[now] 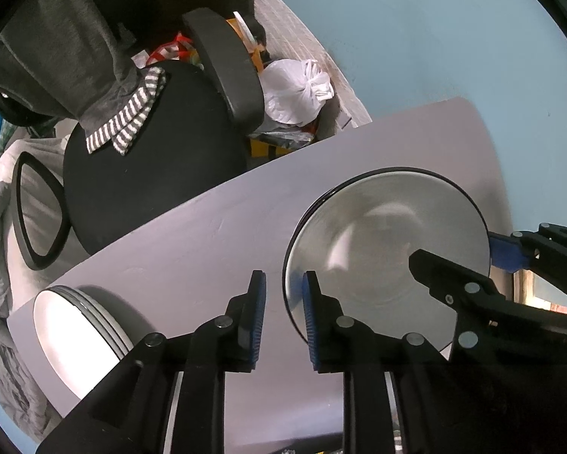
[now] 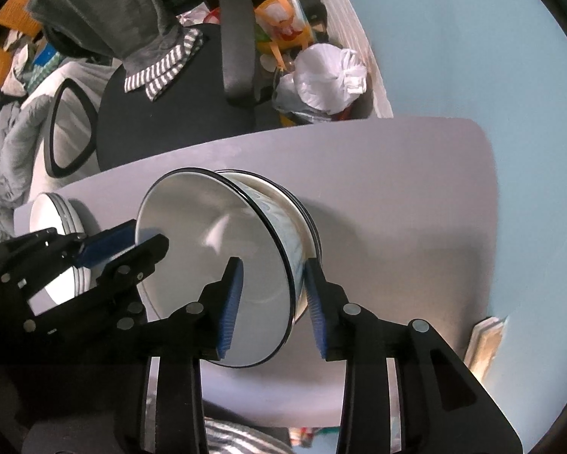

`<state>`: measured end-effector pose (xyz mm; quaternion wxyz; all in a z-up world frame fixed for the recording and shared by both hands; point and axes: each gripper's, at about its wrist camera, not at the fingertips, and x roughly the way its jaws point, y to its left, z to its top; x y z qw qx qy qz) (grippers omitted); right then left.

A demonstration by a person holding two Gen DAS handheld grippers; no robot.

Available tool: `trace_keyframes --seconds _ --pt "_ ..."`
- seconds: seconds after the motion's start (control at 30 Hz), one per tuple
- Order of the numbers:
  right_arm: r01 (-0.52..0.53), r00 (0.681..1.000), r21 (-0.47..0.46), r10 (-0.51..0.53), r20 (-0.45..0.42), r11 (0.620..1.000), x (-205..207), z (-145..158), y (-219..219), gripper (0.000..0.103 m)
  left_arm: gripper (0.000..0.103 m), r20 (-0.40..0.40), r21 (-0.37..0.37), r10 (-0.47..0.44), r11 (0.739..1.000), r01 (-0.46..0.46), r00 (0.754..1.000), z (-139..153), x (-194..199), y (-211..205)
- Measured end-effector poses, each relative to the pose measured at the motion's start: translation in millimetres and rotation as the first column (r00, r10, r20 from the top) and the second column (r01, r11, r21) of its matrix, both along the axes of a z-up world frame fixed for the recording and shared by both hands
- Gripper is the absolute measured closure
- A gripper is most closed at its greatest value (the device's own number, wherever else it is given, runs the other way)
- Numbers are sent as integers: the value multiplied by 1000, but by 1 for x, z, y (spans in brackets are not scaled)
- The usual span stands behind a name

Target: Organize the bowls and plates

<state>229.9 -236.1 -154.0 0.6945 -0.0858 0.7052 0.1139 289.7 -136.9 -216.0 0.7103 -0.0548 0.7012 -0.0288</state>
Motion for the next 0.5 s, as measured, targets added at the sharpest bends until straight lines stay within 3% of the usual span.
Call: trace_keyframes --seconds 0.17,0.37,0.5 --pt "-33 999 -50 35 33 998 -1 7 4 64 78 17 -9 2 1000 -2 1000 5 -1 2" --pt "-28 998 -55 30 48 998 -3 13 -1 63 78 40 -7 -2 1000 2 999 14 -5 3" --pt "-22 998 -59 26 63 998 -8 18 -2 58 78 56 -9 13 1000 -13 998 23 -12 8"
